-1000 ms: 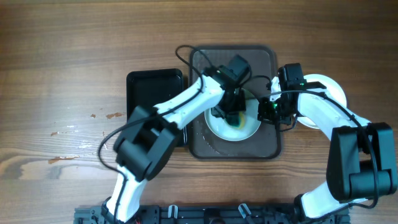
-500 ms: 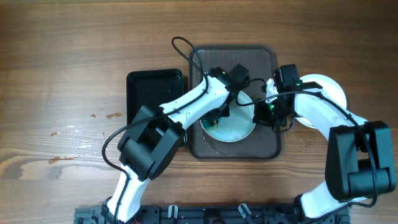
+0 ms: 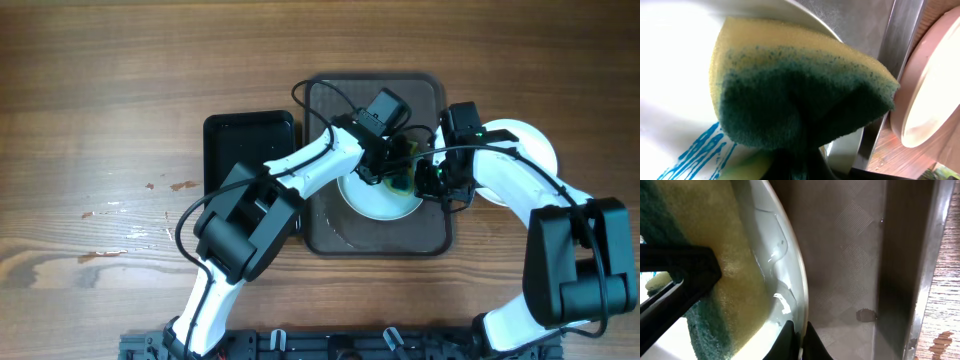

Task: Clean dirty plates on tray and stack at the side
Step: 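Scrub the last plate with the sponge while the right gripper holds it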

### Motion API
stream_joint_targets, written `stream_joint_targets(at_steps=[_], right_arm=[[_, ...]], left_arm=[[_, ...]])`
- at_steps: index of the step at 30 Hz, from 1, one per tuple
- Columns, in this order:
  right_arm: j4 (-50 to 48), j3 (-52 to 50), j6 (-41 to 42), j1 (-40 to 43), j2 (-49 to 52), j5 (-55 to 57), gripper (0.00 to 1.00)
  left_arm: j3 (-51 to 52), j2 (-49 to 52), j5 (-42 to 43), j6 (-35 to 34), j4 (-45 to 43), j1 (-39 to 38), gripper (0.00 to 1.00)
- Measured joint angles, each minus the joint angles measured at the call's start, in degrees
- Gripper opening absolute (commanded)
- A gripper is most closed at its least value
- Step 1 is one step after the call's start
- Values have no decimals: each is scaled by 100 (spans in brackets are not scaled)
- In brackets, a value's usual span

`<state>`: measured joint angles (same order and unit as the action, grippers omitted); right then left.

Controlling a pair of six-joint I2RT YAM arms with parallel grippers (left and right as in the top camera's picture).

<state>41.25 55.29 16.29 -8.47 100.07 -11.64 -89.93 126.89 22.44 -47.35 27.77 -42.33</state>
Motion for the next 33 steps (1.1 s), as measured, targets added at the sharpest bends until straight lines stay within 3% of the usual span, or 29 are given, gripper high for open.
stream_joint_targets(at_steps=[2,8,15,19,22,25,33], right_arm=[[-17,2,74,-50,-2,15,4],[9,-9,256,-378,22,-284,4],[63,-20,254,-420,22,-470,4],[68,-20,254,-420,22,-472,4],[83,-20,254,-420,22,-452,4],[225,-17,317,-293,20,-181,4],[-273,-352,518,-179,-216,81,4]], left_arm=[[-24,0,-28,22,208,46,4],[-293,-92,-599,476,2044,164,4],[-315,-168,-1279,925,3198,306,4],[-280,-188,-1272,1244,3423,612,4],[-175,-210,-918,1585,3165,710,4],[-72,-225,-387,1574,2319,715,4],[120,-114,-42,382,83,682,4]])
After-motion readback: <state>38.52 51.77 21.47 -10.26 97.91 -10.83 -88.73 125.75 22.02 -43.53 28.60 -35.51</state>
